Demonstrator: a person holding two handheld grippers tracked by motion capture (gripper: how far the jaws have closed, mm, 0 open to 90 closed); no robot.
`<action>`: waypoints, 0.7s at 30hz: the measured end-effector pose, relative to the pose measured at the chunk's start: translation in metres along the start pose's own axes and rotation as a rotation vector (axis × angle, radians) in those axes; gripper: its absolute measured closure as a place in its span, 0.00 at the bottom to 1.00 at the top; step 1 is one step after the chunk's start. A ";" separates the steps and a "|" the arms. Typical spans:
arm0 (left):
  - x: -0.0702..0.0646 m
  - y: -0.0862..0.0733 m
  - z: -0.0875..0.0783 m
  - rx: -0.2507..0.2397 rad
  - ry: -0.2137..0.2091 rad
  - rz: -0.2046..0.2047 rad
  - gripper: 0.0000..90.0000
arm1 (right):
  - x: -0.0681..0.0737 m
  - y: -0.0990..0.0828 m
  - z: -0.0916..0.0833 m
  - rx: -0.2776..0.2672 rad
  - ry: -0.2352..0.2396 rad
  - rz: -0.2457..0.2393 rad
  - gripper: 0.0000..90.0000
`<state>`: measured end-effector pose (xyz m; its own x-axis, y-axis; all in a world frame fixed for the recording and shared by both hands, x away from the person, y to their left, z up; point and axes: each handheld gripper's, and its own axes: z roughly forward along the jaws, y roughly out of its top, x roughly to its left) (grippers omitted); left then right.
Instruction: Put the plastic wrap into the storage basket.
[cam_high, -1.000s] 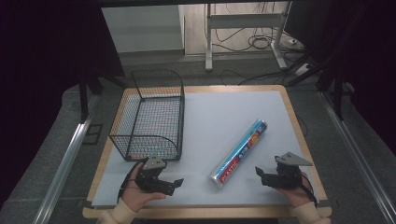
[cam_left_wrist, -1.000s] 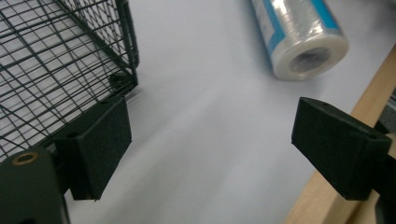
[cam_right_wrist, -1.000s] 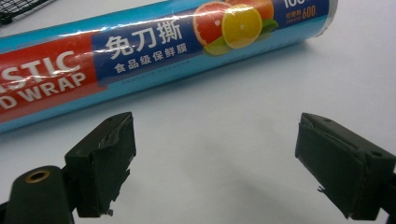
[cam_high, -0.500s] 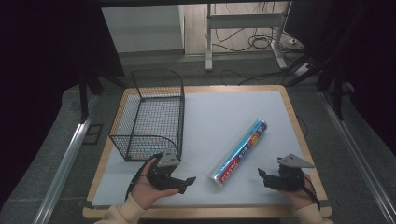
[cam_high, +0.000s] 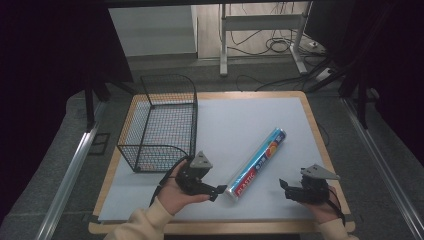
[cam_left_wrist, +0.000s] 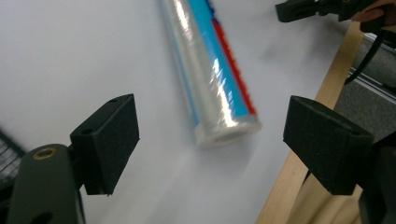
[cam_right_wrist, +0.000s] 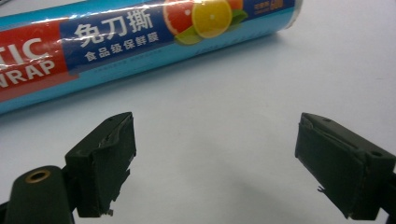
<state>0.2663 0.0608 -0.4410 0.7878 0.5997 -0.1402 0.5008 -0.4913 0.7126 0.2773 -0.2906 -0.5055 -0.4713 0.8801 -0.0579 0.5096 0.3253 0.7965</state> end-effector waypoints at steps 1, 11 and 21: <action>-0.002 0.005 0.003 0.001 -0.005 0.005 0.20 | -0.001 0.000 0.000 -0.001 -0.004 -0.001 0.14; -0.004 0.037 0.045 0.048 -0.026 -0.002 0.21 | -0.002 -0.002 0.000 0.000 -0.026 -0.032 0.14; 0.010 0.059 0.093 0.133 0.014 -0.042 0.20 | -0.004 -0.002 0.000 0.001 -0.042 -0.022 0.14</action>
<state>0.3372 -0.0210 -0.4643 0.7606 0.6299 -0.1572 0.5768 -0.5445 0.6090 0.2787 -0.2950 -0.5070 -0.4520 0.8864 -0.1004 0.5004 0.3451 0.7940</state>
